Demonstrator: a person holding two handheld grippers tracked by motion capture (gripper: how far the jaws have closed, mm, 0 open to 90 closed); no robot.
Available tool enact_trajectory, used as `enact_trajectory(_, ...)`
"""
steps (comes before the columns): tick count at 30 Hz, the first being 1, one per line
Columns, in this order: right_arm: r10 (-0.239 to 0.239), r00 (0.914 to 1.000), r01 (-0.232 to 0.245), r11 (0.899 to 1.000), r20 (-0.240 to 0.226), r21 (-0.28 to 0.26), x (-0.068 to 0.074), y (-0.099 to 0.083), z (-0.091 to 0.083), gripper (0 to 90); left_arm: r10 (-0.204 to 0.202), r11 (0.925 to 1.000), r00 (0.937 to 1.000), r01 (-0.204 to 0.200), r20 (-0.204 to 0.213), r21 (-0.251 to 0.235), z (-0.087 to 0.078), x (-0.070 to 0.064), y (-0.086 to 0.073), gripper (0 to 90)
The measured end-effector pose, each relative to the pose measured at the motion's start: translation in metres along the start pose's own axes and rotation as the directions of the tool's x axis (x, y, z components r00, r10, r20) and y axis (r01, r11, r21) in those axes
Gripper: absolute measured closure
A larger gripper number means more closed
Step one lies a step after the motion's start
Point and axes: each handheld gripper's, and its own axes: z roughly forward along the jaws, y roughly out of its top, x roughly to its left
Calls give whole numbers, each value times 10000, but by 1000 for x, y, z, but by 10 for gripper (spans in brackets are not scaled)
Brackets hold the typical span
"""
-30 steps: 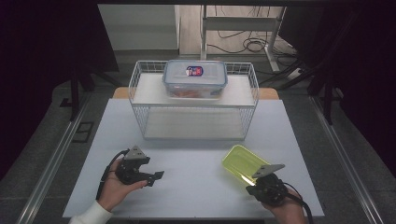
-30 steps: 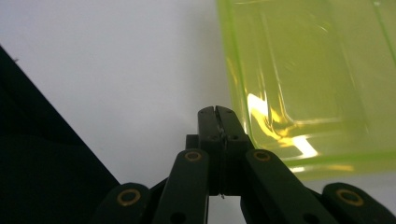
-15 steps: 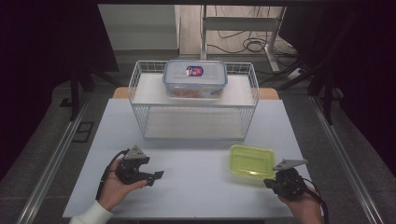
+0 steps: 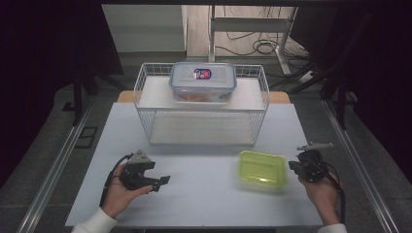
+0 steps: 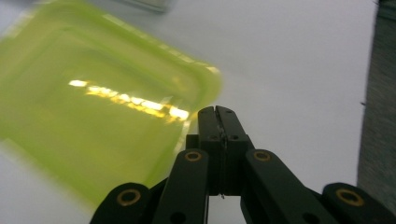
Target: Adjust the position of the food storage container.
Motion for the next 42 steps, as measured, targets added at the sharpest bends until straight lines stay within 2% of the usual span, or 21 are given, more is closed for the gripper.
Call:
enact_trajectory(2,74,10000,-76,9992,50,404,-4,-1,13,894,-7,10000,10000,7,-18,-11,0,0,0,196)
enact_trajectory(5,188,9998,-182,9978,-89,632,-4,-2,22,894,-40,10000,10000,40,-34,-16,0,1,-1,196)
enact_trajectory(10,-251,9996,259,9982,-153,544,10,5,21,894,-125,9999,9999,125,-86,-5,-1,2,-1,196)
enact_trajectory(17,-801,9949,832,9952,-607,511,34,10,27,894,-166,9999,9998,166,-111,-16,-2,3,-1,196)
enact_trajectory(26,-1258,9801,1322,9907,-1535,320,69,17,33,894,-217,9997,9997,216,-137,-67,-3,5,-2,197)
enact_trajectory(35,-1818,9656,1845,9828,-1859,-31,107,28,42,894,-360,9993,9993,359,-96,-88,-3,6,-1,192)
enact_trajectory(37,-2027,9596,2042,9789,-1950,-130,117,30,44,894,-398,9992,9992,397,-98,-102,-4,6,-1,190)
enact_trajectory(42,-2241,9507,2258,9740,-2144,-171,132,32,46,894,-468,9989,9989,467,-98,-84,-3,6,-2,188)
